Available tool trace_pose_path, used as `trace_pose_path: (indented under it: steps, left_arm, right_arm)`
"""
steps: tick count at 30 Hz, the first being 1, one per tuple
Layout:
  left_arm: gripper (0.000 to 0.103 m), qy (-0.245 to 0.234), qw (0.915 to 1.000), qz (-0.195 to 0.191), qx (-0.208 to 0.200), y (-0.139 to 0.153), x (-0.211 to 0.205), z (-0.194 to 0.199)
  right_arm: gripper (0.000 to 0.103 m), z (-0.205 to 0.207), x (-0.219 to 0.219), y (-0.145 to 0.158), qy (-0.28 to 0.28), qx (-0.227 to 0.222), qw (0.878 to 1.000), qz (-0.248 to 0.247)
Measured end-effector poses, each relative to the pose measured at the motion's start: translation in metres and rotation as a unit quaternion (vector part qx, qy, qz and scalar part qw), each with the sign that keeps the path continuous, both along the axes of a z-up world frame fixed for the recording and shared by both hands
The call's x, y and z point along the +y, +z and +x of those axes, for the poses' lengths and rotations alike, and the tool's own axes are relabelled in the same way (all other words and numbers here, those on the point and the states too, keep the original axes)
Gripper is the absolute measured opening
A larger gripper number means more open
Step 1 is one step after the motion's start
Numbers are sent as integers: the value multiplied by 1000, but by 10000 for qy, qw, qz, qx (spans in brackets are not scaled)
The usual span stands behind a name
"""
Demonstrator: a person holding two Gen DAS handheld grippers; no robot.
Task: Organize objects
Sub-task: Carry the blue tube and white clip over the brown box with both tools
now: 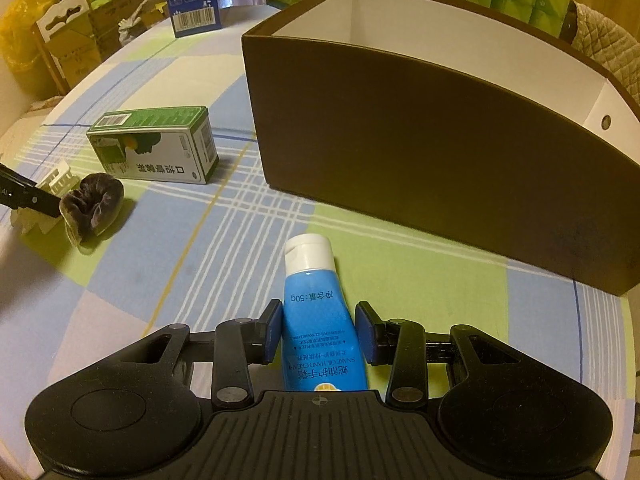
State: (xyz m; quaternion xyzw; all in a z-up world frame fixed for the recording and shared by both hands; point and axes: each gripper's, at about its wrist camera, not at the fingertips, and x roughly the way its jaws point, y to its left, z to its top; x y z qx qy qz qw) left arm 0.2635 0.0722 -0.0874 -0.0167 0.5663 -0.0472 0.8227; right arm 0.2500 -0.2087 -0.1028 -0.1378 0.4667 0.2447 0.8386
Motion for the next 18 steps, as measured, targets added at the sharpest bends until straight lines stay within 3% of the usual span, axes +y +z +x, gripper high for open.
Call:
trace_pose_path:
  steps: [12,18]
  left_arm:
    - [40,141,9999,4,29,2,-16,-26]
    - [39,183,9998,-26,47,4,-25,-41]
  right_arm:
    - [35,-6,7,-1,44,-207,9997,-92]
    - [35,-13,7,0,161,-103,9998,-81]
